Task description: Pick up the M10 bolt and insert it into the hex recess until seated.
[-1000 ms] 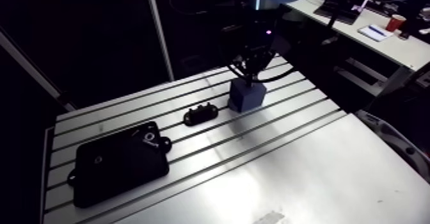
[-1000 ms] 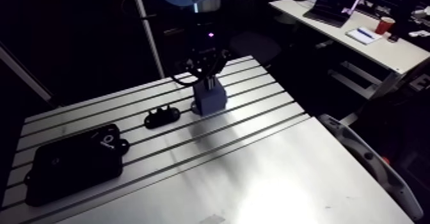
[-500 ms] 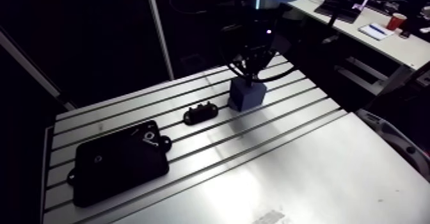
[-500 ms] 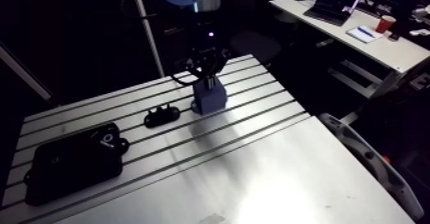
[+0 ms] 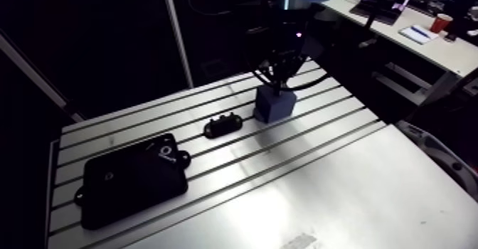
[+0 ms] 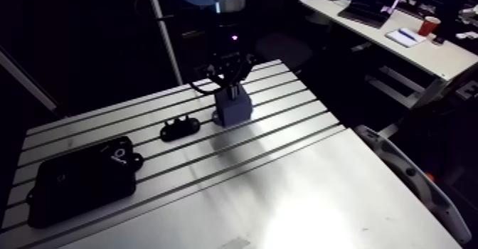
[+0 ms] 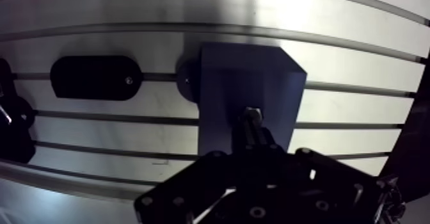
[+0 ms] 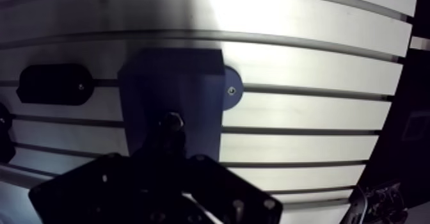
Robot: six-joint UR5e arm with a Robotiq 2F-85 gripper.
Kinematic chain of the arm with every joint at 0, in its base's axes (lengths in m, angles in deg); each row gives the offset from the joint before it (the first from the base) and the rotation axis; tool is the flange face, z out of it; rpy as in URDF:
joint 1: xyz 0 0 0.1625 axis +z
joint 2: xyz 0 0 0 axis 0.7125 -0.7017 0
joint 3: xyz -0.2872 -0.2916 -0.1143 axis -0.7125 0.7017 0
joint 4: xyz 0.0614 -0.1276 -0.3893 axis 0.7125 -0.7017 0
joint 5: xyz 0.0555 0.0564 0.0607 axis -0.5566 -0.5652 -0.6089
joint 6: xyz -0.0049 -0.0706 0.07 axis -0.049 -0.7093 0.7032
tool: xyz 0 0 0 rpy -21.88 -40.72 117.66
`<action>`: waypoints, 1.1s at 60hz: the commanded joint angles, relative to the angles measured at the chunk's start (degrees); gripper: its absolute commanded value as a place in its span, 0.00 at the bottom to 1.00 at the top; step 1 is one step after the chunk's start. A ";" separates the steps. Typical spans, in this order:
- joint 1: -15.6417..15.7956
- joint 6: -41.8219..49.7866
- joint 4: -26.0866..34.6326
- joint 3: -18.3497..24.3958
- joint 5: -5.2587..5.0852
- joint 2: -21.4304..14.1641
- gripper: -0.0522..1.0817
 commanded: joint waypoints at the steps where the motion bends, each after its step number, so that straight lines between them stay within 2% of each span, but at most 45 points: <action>1: 0.00 0.01 -0.02 0.02 -0.01 0.01 1.00; 18: 0.08 -0.08 0.15 0.59 -0.36 -0.42 1.00; 27: 0.41 -0.08 0.57 1.88 -0.12 -0.77 1.00; 41: 1.49 0.18 3.81 3.80 -0.11 -2.59 0.98; 42: 1.57 0.33 4.07 3.80 -0.11 -2.92 0.94; 43: 1.57 0.33 4.07 3.80 -0.11 -2.92 0.94; 44: 1.65 0.43 4.41 3.80 -0.11 -3.12 0.87; 45: 1.65 0.43 4.41 3.80 -0.11 -3.12 0.87; 46: 1.74 0.44 4.76 3.80 -0.03 -3.30 0.77; 47: 1.75 0.52 5.11 3.72 0.05 -3.48 0.59; 48: 1.75 0.52 5.11 3.72 0.05 -3.48 0.59; 49: 1.83 0.61 5.61 3.71 0.14 -3.58 0.39; 50: 1.83 0.61 5.61 3.71 0.14 -3.58 0.39; 51: 1.99 0.55 6.06 3.71 0.30 -3.89 0.24; 52: 1.99 0.55 6.06 3.71 0.30 -3.89 0.24; 53: 2.24 0.69 6.35 3.64 0.40 -4.32 0.10; 54: 2.24 0.69 6.35 3.64 0.40 -4.32 0.10; 55: 2.42 0.78 6.62 3.62 0.49 -4.68 0.06; 60: 2.53 0.87 7.62 3.62 0.43 -5.38 0.05; 66: 2.55 1.46 11.96 4.69 0.35 -6.95 0.05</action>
